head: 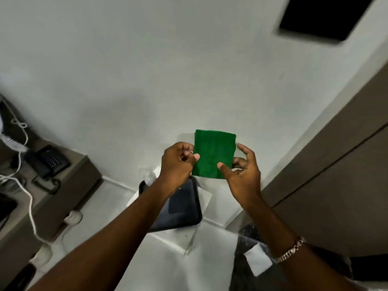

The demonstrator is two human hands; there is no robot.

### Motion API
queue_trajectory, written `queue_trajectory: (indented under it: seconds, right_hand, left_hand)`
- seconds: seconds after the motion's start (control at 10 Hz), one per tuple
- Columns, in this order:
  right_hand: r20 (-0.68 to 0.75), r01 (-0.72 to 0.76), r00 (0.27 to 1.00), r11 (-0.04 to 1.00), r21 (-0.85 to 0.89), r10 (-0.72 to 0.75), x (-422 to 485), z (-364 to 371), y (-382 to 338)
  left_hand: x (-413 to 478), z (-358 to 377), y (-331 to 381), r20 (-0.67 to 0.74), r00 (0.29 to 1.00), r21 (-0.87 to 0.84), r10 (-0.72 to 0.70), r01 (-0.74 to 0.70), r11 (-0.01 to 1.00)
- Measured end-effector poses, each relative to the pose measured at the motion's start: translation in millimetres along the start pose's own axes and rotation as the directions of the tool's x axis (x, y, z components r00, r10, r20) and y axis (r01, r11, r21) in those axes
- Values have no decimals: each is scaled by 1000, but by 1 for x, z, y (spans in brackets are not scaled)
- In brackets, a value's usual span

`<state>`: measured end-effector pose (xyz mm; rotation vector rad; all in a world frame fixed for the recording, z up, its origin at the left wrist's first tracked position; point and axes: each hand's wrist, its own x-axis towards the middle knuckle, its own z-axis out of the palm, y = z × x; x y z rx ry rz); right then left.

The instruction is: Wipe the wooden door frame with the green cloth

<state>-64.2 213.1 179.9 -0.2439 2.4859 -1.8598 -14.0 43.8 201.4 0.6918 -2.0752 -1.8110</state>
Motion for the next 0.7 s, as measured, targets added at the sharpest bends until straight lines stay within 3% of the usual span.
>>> queue_trajectory:
  seconds: [0.2,0.3,0.4,0.6,0.7]
  right_hand:
    - [174,-268,939,948,-174,298,-10,83,97]
    - [186,-333,906,911,-243,381,-13,106,127]
    - [172,-330,899,882,-338,402,-19,126,162]
    - [239,-371,851,858,-355,467,-25,127,169]
    - [253,-317,877,888,-332,408,-28,117,155]
  left_hand:
    - [-2,-24,-143,-101,944,34,-314,319,947]
    - [-1,-25,-187,-115,915,36,-388,394,918]
    - [2,-22,-230,-76,913,54,-401,406,912]
    - [5,-27,-233,111,917,99,-384,374,922]
    - [3,-31,-215,70,940,158,-332,319,935]
